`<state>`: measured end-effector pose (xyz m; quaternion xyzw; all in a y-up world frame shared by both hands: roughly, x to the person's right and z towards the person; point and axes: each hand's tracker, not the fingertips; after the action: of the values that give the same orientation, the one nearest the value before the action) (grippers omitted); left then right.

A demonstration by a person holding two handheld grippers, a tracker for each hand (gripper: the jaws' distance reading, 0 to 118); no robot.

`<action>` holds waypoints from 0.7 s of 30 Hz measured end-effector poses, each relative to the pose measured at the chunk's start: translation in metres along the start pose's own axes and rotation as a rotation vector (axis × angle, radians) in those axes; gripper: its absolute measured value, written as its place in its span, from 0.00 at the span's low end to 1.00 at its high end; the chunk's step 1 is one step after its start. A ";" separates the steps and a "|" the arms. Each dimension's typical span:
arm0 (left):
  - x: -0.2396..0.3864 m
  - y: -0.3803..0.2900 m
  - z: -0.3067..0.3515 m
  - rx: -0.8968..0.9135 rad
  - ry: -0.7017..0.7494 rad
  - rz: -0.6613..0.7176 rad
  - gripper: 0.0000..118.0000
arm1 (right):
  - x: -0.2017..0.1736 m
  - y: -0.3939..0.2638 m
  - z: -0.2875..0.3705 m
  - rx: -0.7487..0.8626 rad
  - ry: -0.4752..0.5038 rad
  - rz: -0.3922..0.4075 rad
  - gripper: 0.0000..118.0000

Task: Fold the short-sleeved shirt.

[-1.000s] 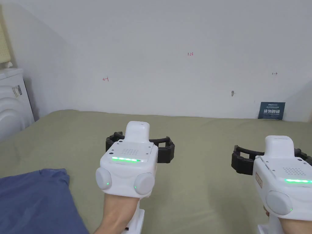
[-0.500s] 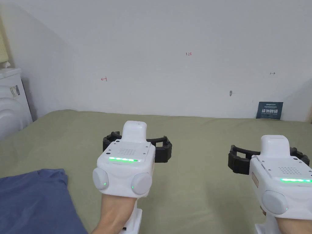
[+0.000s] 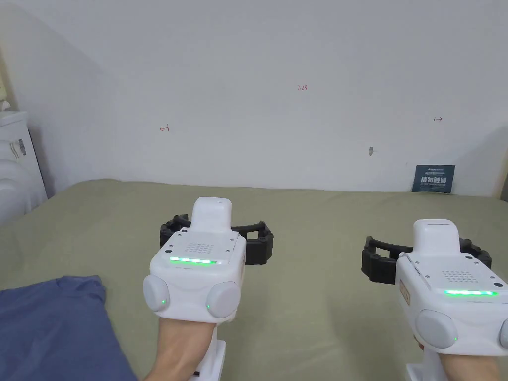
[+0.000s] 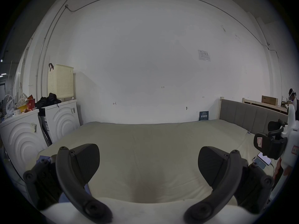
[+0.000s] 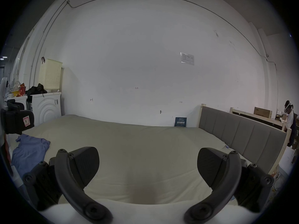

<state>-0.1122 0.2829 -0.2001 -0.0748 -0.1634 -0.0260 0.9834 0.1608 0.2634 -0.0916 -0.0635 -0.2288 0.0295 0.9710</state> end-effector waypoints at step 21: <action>0.001 -0.002 0.000 -0.002 0.005 -0.003 1.00 | 0.000 -0.003 0.001 -0.003 -0.001 0.003 1.00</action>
<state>-0.1112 0.2808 -0.1992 -0.0754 -0.1612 -0.0276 0.9836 0.1600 0.2610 -0.0906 -0.0651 -0.2290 0.0309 0.9707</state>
